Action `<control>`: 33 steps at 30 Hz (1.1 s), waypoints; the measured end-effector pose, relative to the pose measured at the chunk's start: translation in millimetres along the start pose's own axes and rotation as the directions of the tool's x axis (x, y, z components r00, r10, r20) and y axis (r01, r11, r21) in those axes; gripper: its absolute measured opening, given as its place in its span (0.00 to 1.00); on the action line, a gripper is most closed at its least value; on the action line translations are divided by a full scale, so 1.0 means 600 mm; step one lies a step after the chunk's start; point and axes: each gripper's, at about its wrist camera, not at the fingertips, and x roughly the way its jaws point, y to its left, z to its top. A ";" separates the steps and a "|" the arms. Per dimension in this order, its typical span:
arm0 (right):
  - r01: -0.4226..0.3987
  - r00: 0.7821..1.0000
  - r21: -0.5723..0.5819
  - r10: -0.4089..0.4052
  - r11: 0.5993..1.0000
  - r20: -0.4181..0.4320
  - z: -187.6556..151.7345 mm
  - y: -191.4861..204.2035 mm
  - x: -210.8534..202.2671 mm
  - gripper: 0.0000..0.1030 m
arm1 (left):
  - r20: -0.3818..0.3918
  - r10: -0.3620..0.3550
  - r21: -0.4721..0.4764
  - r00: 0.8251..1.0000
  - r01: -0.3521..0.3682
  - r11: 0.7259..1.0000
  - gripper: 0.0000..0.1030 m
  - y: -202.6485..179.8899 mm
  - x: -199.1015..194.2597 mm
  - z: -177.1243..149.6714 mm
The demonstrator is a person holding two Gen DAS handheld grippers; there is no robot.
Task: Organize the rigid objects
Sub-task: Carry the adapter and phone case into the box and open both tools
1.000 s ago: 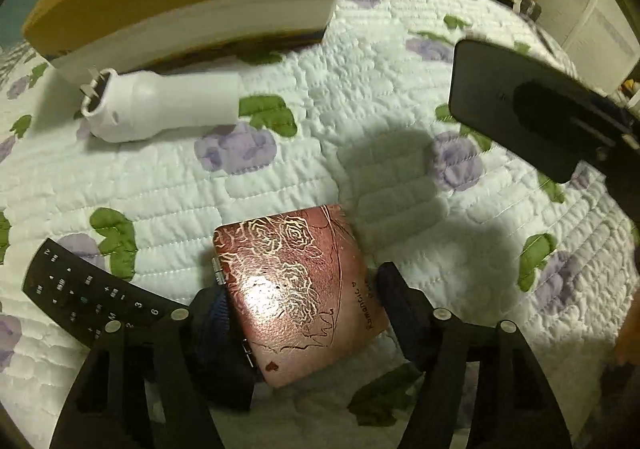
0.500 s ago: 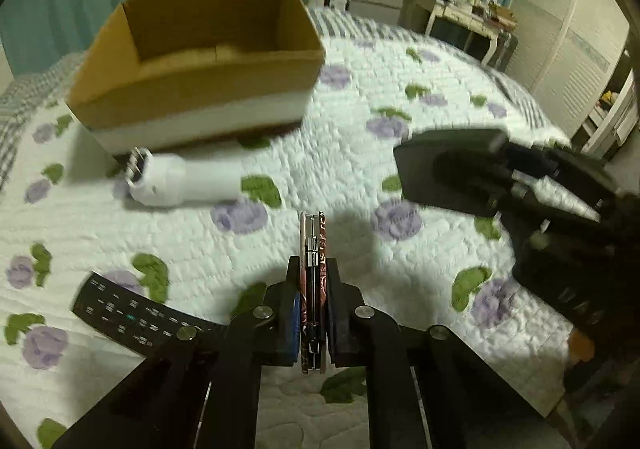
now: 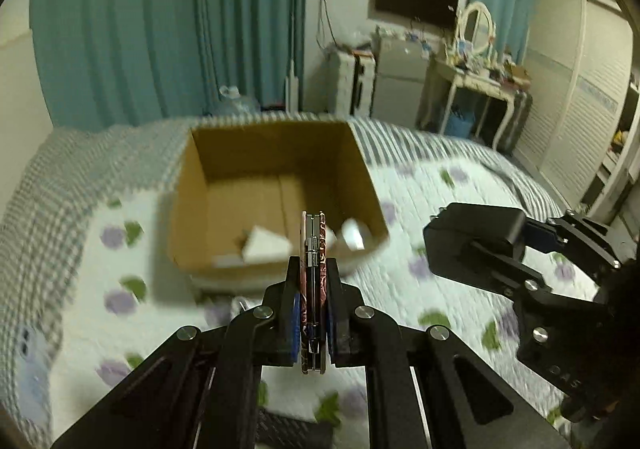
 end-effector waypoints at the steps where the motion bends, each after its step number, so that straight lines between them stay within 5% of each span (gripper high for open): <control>1: -0.002 1.000 -0.011 0.002 1.000 0.014 0.017 0.000 0.002 0.37 | 0.009 0.008 0.000 1.000 -0.008 1.000 0.10 0.007 0.003 0.013; 13: -0.036 0.994 -0.082 0.044 0.996 0.102 0.169 -0.014 0.127 0.37 | -0.033 0.092 0.003 0.995 -0.092 0.996 0.10 0.078 0.151 0.092; 26: -0.074 0.997 -0.042 0.076 0.996 0.035 0.147 -0.038 0.259 0.37 | -0.081 0.127 0.011 0.989 -0.126 0.992 0.13 0.091 0.254 0.096; 29: -0.086 0.996 -0.033 0.087 0.996 0.029 0.142 -0.043 0.276 0.37 | -0.059 0.149 0.038 0.987 -0.147 0.988 0.32 0.084 0.252 0.101; 30: -0.089 0.996 -0.029 0.090 0.996 0.026 0.141 -0.045 0.283 0.37 | -0.056 0.158 0.040 0.986 -0.156 0.987 0.52 0.086 0.253 0.102; 33: -0.091 0.996 -0.011 0.092 0.996 0.022 0.140 -0.054 0.295 0.37 | -0.039 0.166 0.038 0.985 -0.165 0.986 0.55 0.091 0.248 0.106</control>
